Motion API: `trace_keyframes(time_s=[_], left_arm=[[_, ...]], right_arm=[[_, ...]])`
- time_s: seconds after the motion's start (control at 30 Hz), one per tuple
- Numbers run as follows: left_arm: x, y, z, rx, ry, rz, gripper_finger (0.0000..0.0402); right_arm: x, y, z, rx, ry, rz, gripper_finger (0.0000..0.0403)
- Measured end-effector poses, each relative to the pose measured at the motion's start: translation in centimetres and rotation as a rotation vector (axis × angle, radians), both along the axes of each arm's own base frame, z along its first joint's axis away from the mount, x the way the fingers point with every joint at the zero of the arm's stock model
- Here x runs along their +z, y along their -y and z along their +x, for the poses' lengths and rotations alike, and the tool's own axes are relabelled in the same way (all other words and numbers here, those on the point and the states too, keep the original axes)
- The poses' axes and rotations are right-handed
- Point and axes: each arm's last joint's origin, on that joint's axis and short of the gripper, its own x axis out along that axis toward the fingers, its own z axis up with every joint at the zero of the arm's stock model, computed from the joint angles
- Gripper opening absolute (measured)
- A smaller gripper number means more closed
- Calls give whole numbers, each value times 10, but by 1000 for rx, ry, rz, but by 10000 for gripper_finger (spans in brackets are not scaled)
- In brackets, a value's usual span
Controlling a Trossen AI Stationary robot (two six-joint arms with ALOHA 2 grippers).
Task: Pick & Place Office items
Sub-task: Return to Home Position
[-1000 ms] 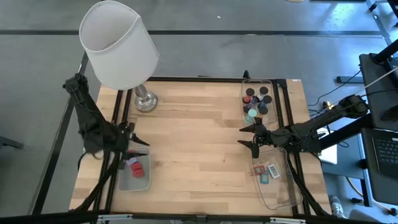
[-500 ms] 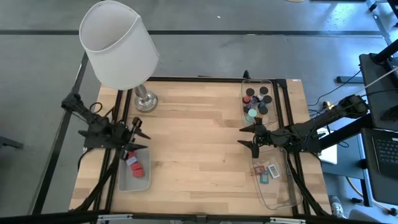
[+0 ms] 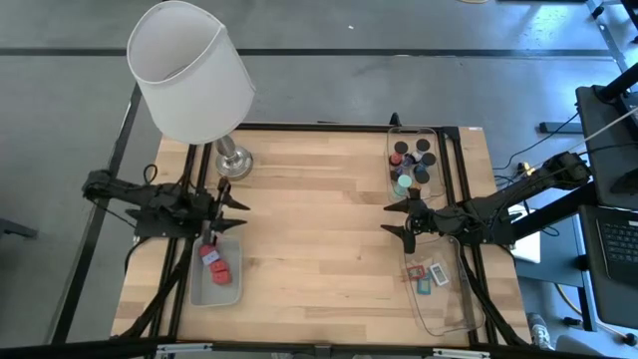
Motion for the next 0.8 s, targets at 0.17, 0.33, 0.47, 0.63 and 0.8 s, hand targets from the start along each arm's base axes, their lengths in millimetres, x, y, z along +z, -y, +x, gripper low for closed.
trace_keyframes(time_s=[0.17, 0.33, 0.47, 0.63, 0.8], left_arm=[[-2, -8, 2, 54, -22, 29, 166], [-9, -17, 3, 144, -90, 40, 168], [-9, -21, 3, 185, -97, 50, 169], [-15, -25, 2, 262, -156, 145, 169], [-14, -27, 2, 319, -154, 143, 170]], right_arm=[[0, 0, 0, 0, 0, 0, 279], [0, 0, 0, 0, 0, 0, 279], [0, 0, 0, 0, 0, 0, 279], [0, 0, 0, 0, 0, 0, 279], [0, 0, 0, 0, 0, 0, 279]])
